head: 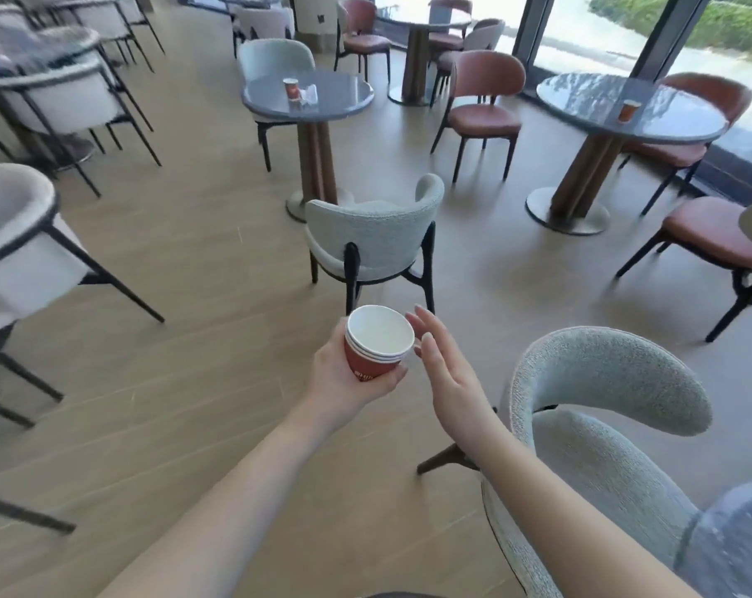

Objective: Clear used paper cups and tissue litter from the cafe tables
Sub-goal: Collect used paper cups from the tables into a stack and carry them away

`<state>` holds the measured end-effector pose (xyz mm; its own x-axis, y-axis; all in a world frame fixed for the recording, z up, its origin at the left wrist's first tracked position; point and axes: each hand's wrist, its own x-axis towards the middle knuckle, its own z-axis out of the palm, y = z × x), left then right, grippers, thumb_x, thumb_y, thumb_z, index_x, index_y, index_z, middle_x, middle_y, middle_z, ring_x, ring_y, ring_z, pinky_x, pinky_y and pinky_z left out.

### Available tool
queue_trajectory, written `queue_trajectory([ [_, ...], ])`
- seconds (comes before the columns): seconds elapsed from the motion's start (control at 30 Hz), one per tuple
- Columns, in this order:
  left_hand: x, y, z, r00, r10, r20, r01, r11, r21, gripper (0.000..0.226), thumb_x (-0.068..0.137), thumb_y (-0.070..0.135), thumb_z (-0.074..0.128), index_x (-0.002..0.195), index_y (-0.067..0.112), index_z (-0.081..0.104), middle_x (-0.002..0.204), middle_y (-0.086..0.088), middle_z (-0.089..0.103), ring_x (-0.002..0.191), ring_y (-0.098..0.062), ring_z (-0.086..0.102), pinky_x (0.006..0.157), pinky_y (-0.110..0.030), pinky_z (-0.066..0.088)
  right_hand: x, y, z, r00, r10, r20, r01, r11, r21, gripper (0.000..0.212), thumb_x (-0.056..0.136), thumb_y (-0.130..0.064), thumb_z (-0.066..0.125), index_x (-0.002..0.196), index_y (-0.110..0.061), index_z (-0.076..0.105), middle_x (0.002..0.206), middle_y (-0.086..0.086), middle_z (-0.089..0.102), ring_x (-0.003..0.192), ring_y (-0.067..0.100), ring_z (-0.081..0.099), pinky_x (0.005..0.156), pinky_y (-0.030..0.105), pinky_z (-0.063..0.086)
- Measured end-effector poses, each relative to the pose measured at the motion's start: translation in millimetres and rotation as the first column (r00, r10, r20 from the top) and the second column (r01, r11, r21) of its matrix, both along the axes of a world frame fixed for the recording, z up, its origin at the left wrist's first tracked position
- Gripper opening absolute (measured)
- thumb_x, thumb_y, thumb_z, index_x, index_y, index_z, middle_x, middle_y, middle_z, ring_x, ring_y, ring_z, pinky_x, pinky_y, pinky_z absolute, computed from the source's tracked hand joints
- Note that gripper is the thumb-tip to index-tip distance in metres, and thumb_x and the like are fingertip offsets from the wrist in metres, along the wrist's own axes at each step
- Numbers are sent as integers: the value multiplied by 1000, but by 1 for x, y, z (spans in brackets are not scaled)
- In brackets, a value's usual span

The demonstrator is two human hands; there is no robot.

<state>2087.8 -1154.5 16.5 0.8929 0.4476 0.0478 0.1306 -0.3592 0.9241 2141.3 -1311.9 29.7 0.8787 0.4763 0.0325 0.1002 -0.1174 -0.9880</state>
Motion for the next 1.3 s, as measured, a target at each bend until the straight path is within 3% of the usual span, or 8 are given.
queue_trajectory([
  [0.1,-2,21,0,999,35,8,-35,999,-5,63,65,30,97,106,50,52,96,45,64,92,25,58,73,1,42,4,24,-1,998,55,-12,-55,998,-14,35,99,-52,39,134,-56,41,140,-32,50,134,-7,45,104,4,34],
  [0.2,3,37,-3,997,72,9,-71,997,-14,62,64,37,97,108,47,54,103,27,71,95,16,63,76,-5,47,14,42,-3,996,85,-31,-85,996,-6,37,97,-55,39,134,-55,40,140,-33,51,134,-7,46,107,8,34],
  [0.43,48,62,-6,997,78,-23,-79,997,-17,67,57,50,91,114,42,56,107,22,71,99,8,65,83,-18,54,62,72,-11,994,99,-55,-97,995,25,34,100,-55,38,133,-57,40,139,-35,51,134,-6,46,108,12,35],
  [0.57,92,77,-7,996,79,-34,-78,997,23,60,67,28,96,105,45,53,103,25,68,91,23,59,74,-3,46,108,86,-10,994,91,-66,-86,994,65,33,105,-45,36,138,-50,42,145,-21,52,136,0,47,116,26,36],
  [0.8,176,97,-3,998,52,-18,-52,999,6,62,68,23,97,108,44,55,106,23,69,93,19,62,76,-2,45,189,105,4,998,38,-59,-32,994,105,51,98,-51,33,147,-36,42,145,-13,53,136,4,49,119,40,34],
  [1.03,241,121,-1,999,39,24,-38,999,-32,66,52,57,87,108,45,56,102,27,70,96,16,63,78,-4,46,244,135,9,999,-4,-50,10,993,116,57,98,-50,32,150,-29,41,147,-11,52,137,5,48,118,36,35],
  [1.2,283,164,-9,999,25,27,-23,998,-62,64,56,49,90,109,45,55,102,44,65,96,19,62,77,-2,45,283,177,4,998,-30,-55,36,994,103,56,98,-48,33,149,-28,42,146,-8,53,136,3,48,118,39,35],
  [1.3,309,207,-12,999,46,29,-45,998,-35,63,52,53,90,104,45,55,98,41,67,92,23,60,74,0,43,307,217,-1,999,-19,-48,23,996,81,54,97,-56,35,146,-34,43,144,-12,54,133,4,51,117,40,36],
])
